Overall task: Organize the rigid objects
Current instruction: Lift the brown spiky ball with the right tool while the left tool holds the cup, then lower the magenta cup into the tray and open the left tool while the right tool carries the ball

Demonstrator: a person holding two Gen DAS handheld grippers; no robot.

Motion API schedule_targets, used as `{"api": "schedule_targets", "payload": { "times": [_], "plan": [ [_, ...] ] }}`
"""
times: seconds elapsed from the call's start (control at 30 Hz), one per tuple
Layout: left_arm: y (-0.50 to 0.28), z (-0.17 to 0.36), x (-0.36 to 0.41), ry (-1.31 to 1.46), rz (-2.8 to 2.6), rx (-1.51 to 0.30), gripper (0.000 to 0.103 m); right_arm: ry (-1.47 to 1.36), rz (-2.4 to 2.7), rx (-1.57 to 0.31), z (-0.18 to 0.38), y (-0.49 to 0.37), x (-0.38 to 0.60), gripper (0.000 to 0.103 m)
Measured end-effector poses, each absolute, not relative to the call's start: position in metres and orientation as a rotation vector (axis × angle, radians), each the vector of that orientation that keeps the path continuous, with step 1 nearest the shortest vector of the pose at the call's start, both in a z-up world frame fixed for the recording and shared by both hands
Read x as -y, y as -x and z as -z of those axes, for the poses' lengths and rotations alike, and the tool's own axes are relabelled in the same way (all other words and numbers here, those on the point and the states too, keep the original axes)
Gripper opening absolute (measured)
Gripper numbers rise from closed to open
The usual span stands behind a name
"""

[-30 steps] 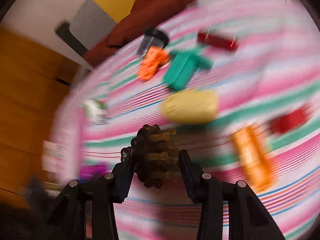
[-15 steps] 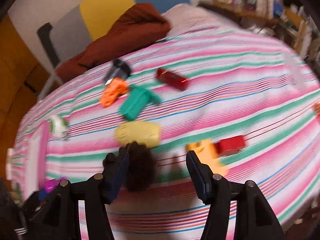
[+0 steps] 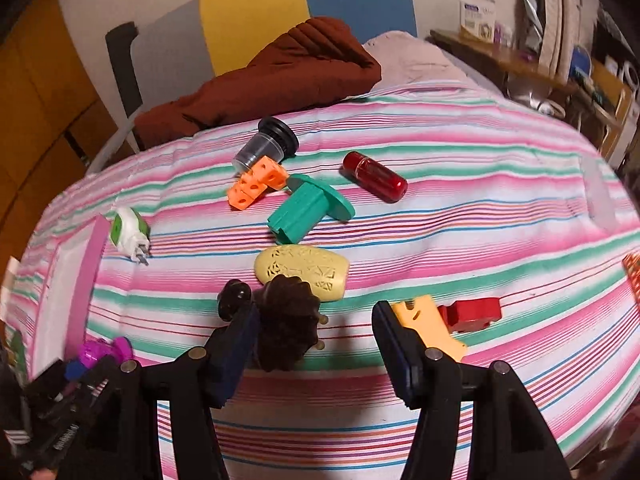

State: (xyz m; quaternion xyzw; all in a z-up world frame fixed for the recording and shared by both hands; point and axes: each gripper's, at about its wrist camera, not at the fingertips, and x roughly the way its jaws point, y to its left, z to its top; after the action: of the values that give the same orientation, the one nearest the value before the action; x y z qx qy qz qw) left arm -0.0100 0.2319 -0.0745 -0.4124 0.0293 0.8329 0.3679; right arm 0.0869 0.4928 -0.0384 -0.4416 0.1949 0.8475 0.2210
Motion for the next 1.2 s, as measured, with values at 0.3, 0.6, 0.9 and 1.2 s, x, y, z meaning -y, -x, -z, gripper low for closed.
{"api": "schedule_targets", "payload": {
  "times": [0.3, 0.6, 0.9, 1.2],
  "plan": [
    [0.014, 0.049, -0.209, 1.021, -2.138, 0.031, 0.033, 1.300, -2.394, -0.300, 0.043, -0.078, -0.462, 0.060],
    [0.021, 0.040, -0.177, 1.006, -2.161, 0.103, 0.033, 1.311, -2.392, -0.415, 0.052, -0.072, -0.473, 0.047],
    [0.035, 0.043, -0.143, 1.029, -2.197, 0.170, 0.033, 1.225, -2.369, -0.533, 0.054, -0.071, -0.488, 0.022],
    [0.059, 0.044, -0.110, 1.056, -2.278, 0.180, 0.033, 1.178, -2.407, -0.417, 0.041, -0.072, -0.471, 0.022]
  ]
}}
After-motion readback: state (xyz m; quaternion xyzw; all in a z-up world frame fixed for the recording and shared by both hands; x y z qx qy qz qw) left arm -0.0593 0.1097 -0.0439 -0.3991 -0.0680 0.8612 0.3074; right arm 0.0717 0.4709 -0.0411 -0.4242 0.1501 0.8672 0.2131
